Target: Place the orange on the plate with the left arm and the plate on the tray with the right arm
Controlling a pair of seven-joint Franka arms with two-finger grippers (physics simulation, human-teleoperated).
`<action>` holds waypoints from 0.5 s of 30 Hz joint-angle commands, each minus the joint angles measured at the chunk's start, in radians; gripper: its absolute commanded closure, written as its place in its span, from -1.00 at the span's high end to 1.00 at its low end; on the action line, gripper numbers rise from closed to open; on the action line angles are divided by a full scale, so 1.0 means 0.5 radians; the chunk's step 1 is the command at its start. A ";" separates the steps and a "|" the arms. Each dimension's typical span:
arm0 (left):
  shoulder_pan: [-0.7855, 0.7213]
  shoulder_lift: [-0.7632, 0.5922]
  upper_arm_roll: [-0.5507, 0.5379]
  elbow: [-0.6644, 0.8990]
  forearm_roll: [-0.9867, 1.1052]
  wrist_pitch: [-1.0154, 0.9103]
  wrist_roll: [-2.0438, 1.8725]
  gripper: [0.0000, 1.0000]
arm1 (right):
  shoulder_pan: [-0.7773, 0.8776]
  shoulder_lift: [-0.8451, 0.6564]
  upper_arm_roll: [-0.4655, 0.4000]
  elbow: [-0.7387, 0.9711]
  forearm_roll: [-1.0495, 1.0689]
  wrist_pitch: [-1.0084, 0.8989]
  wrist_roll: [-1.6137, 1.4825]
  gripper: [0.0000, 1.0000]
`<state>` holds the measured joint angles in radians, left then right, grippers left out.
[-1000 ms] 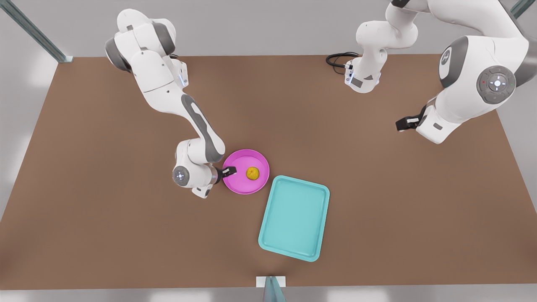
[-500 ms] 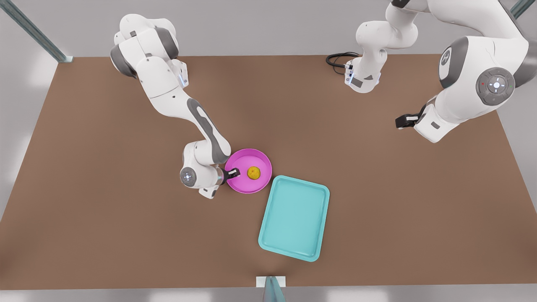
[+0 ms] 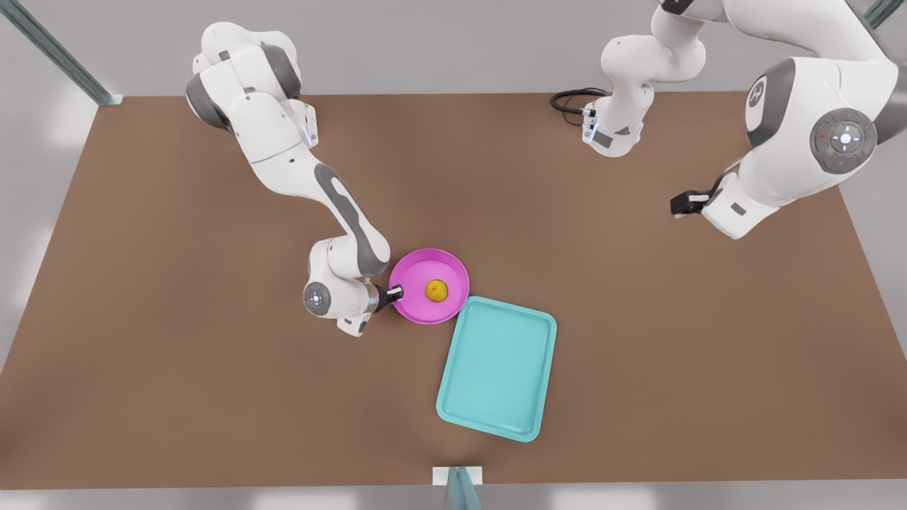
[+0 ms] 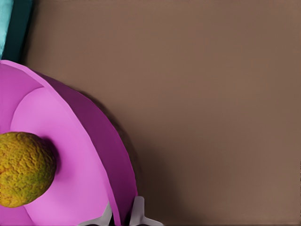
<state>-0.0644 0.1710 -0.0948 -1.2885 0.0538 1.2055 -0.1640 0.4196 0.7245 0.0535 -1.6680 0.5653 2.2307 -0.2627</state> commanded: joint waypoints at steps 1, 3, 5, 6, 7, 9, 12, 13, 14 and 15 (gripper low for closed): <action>0.000 -0.002 -0.001 0.003 0.003 -0.003 0.055 1.00 | -0.002 -0.029 0.000 0.001 -0.017 -0.083 0.016 -0.57; 0.000 -0.002 -0.001 0.003 0.003 -0.003 0.055 1.00 | -0.005 -0.056 0.000 0.001 -0.017 -0.108 0.016 -0.57; 0.000 -0.002 -0.001 0.003 0.003 -0.003 0.055 1.00 | -0.014 -0.096 0.000 0.013 -0.017 -0.139 0.016 -0.57; 0.000 -0.002 -0.001 0.003 0.000 -0.006 0.052 1.00 | -0.020 -0.105 -0.003 0.038 -0.014 -0.160 0.016 -0.57; 0.000 -0.002 -0.001 0.003 -0.003 -0.009 0.055 1.00 | -0.023 -0.111 -0.003 0.056 -0.011 -0.178 0.016 -0.57; 0.000 -0.002 -0.001 0.003 -0.003 -0.033 0.052 1.00 | -0.035 -0.121 -0.009 0.145 -0.002 -0.182 0.019 -0.57; 0.000 -0.002 -0.001 0.003 0.000 -0.033 0.052 1.00 | -0.035 -0.090 -0.021 0.289 0.210 -0.172 0.028 -0.57; 0.000 -0.002 -0.001 0.003 0.000 -0.036 0.052 1.00 | -0.035 -0.056 -0.024 0.332 0.287 -0.151 0.031 -0.57; 0.000 -0.002 -0.001 0.003 0.000 -0.036 0.052 1.00 | -0.035 -0.016 -0.027 0.394 0.327 -0.148 0.074 -0.57; 0.000 -0.002 -0.001 0.003 0.000 -0.036 0.052 1.00 | -0.029 0.020 -0.027 0.483 0.327 -0.142 0.191 -0.57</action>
<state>-0.0644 0.1714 -0.0947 -1.2874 0.0529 1.1925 -0.1492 0.4047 0.7275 0.0402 -1.4482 0.6877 2.1603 -0.2621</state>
